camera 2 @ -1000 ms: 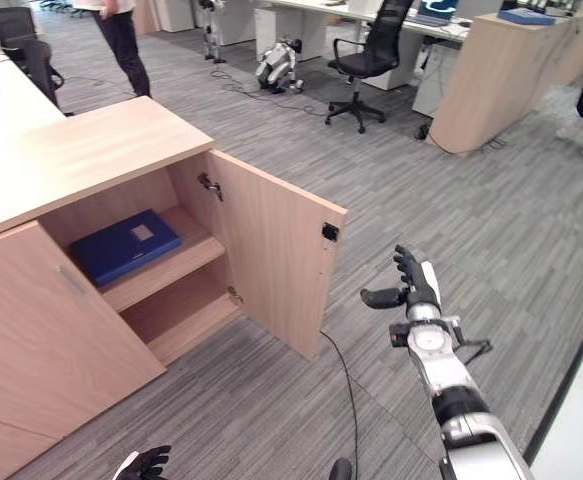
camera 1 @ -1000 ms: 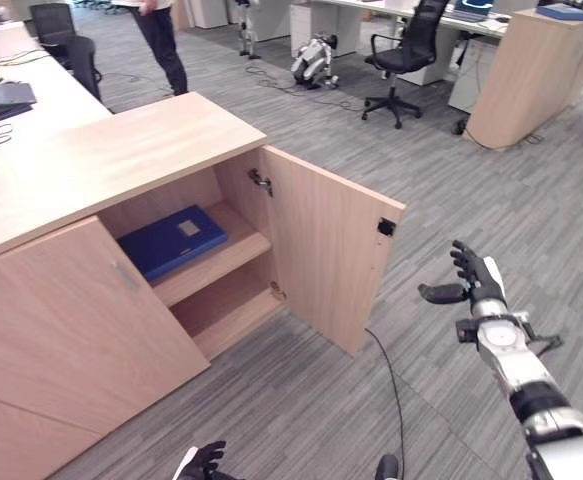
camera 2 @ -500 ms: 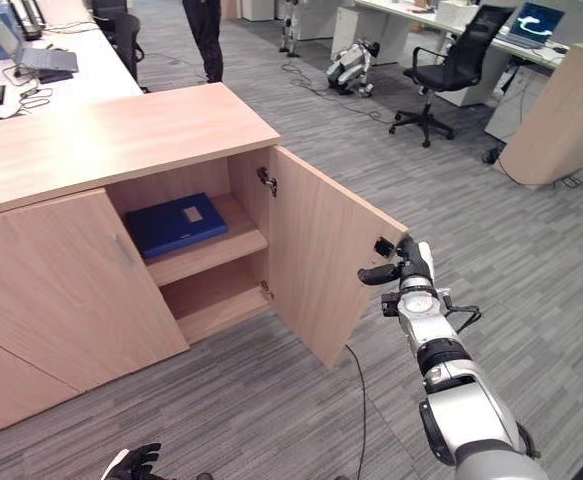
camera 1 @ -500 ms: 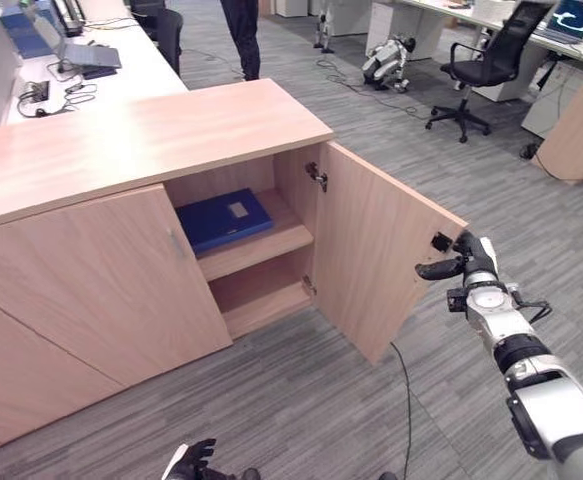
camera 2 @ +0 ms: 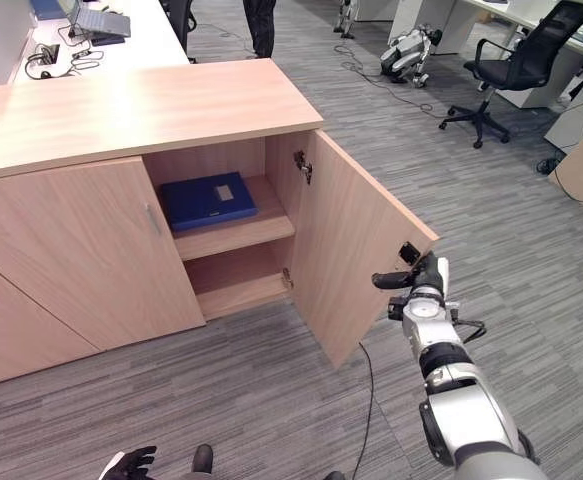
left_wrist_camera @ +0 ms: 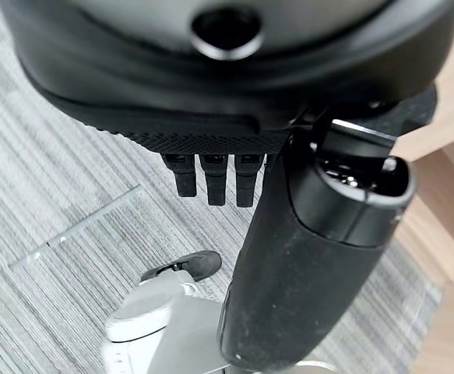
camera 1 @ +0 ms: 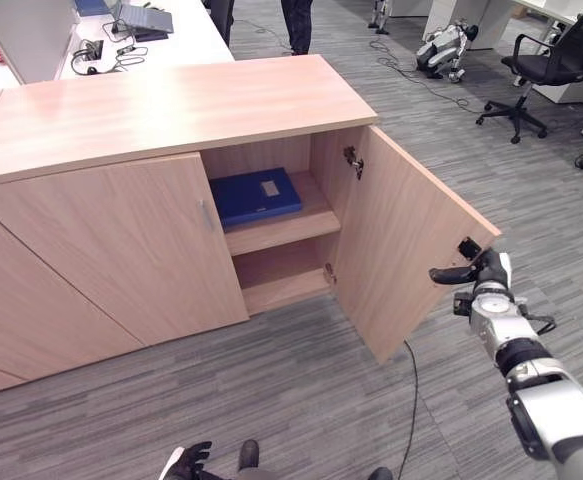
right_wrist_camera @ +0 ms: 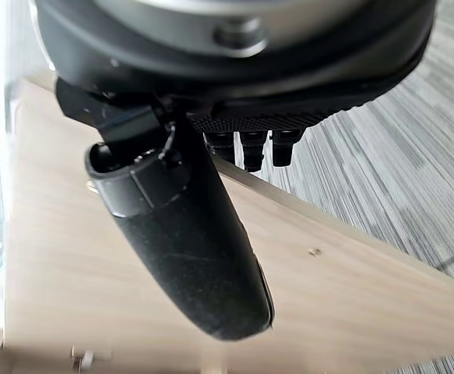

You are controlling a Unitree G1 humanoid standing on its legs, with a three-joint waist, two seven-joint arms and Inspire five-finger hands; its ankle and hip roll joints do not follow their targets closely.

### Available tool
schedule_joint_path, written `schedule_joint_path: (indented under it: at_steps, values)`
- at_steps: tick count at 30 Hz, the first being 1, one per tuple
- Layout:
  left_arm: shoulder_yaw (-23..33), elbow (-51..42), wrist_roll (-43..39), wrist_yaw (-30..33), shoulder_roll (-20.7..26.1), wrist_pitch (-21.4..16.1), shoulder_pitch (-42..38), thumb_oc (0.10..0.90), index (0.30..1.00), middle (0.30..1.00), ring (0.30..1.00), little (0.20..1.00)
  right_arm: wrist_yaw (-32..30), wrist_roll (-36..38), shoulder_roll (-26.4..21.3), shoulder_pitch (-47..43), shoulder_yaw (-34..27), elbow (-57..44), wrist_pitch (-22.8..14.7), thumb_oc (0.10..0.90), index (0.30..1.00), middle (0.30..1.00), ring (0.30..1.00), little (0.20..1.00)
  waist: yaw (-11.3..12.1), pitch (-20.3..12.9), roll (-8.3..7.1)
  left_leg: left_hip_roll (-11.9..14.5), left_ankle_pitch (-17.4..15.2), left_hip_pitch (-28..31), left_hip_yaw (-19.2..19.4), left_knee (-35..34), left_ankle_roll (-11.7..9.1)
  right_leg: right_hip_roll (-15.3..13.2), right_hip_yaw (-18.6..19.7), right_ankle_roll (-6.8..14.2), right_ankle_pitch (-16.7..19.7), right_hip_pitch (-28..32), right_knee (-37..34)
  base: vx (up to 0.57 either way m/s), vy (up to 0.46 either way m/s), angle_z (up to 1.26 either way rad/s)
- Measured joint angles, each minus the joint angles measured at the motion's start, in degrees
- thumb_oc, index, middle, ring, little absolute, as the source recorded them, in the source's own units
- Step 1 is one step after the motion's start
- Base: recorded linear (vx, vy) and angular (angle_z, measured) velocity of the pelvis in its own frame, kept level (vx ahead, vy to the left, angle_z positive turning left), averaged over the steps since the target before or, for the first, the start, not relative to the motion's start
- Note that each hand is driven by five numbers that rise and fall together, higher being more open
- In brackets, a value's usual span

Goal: Put the empty folder in the office cabinet

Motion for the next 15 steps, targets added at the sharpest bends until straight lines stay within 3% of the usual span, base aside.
schedule_joint_path:
  at_steps: [3, 4, 6, 7, 9, 11, 12, 13, 14, 15]
  values:
    - [1.47, -0.43, -0.69, 0.8, -0.59, 0.07, 0.5, 0.8, 0.9, 0.9, 0.9, 0.9, -0.47, 0.04, 5.1, 2.85, 2.53, -1.13, -0.07, 0.8, 0.9, 0.9, 0.9, 0.9, 0.67, 0.49, 0.9, 1.52, 0.82, -0.99, -1.08, 0.98, 0.17, 1.96, -0.38, -0.78, -0.56, -0.2, 0.05, -0.1, -0.1, 0.07]
    - [1.9, -0.72, -1.81, 1.42, -0.91, -0.08, -0.21, 0.8, 0.9, 0.9, 0.9, 0.9, -0.76, 0.06, 5.82, 3.56, 2.64, -1.12, -0.05, 0.8, 0.9, 0.9, 0.9, 0.9, 1.16, 0.68, 0.59, 1.92, 0.58, -2.79, -1.57, 3.2, -1.02, 2.17, -1.08, -0.98, -0.79, -0.32, -0.2, -0.23, 0.009, 0.27]
    - [2.27, -0.46, -2.25, 2.2, -2.46, 0.02, -2.86, 0.8, 0.9, 0.9, 0.9, 0.9, -1.06, 0.02, 6.76, 5.18, 3.86, -1.61, -0.08, 0.8, 0.9, 0.9, 0.9, 0.9, 1.87, 1.95, 1.79, 2.25, 1.23, -6.02, -1.0, 5.47, -1.21, 2.72, -2.87, -1.51, -0.81, -0.2, 0.37, -0.19, 0.103, 0.79]
    - [2.64, 0.78, -2.0, 2.62, -1.87, 0.86, -5.86, 0.8, 0.9, 0.9, 0.9, 0.9, -1.5, -0.1, 7.2, 5.9, 6.27, -2.63, 0.04, 0.8, 0.9, 0.9, 0.9, 0.9, 1.18, 2.66, 1.04, 5.06, -2.91, -7.67, 16.36, 5.21, 2.85, 0.53, -7.3, -2.83, -0.59, -0.29, 0.06, -0.05, 0.157, 1.1]
    - [3.37, 2.12, -2.19, 3.48, -0.16, 2.18, -7.58, 0.8, 0.9, 0.9, 0.9, 0.9, -1.07, -0.16, 8.44, 5.79, 8.96, -5.25, 0.1, 0.8, 0.9, 0.9, 0.9, 0.9, -0.34, 3.67, -1.18, 7.12, -2.8, -7.72, 30.78, 10.46, 4.77, -2.9, -9.72, -2.64, -0.98, -0.28, -0.29, 0.08, 0.148, 1.01]
    - [2.54, 2.69, -2.08, 3.48, -0.98, 2.21, -7.84, 0.8, 0.9, 0.9, 0.9, 0.9, -0.08, -0.25, 8.54, 5.59, 12.08, -7.47, 1.2, 0.8, 0.9, 0.9, 0.9, 0.9, -0.44, 3.24, 2.27, 6.65, -2.93, -6.61, 32.0, 11.94, 4.39, -2.56, -12.38, -0.42, -0.95, 2.59, 0.08, 0.09, 0.129, 0.98]
    - [2.11, 2.56, -1.99, 3.59, -1.09, 1.67, -7.95, 0.8, 0.9, 0.9, 0.9, 0.9, -0.08, -0.68, 9.11, 5.46, 11.89, -7.48, 1.28, 0.8, 0.9, 0.9, 0.9, 0.9, 0.68, 2.74, 3.64, 5.63, -0.8, -7.01, 28.72, 9.82, 4.58, -1.78, -12.19, 0.54, -1.52, 3.47, 0.2, 0.11, 0.16, 1.19]
    - [1.8, 2.59, -1.75, 3.91, -0.39, 0.84, -9.37, 0.8, 0.9, 0.9, 0.9, 0.9, 0.01, -0.77, 10.2, 4.12, 12.55, -7.65, 1.33, 0.8, 0.9, 0.9, 0.9, 0.9, 2.61, 2.8, 2.08, 4.18, -2.28, -8.14, 27.48, 8.31, 4.25, -2.16, -12.71, 2.8, -3.3, 3.56, 1.06, 0.12, 0.158, 1.45]
    - [1.79, 2.56, -1.64, 3.78, 0.24, 0.93, -11.01, 0.8, 0.9, 0.9, 0.9, 0.9, -0.56, -0.73, 11.05, 2.26, 11.88, -7.45, 1.54, 0.8, 0.9, 0.9, 0.9, 0.9, 2.81, 2.76, 0.31, 3.15, -3.19, -9.13, 27.7, 7.16, 3.17, -2.99, -13.71, 2.64, -4.28, 3.29, 0.85, 0.18, 0.254, 1.75]
    - [2.02, 2.82, -1.63, 3.91, 0.3, 1.53, -12.0, 0.8, 0.9, 0.9, 0.9, 0.9, -1.48, -0.72, 11.35, -1.42, 8.73, -6.55, 2.87, 0.8, 0.9, 0.9, 0.9, 0.9, 3.34, 3.06, -1.46, 2.13, -2.39, -11.28, 28.13, 13.09, 4.57, -5.91, -14.93, 1.95, -4.93, 2.21, 4.59, 0.16, 0.24, 1.53]
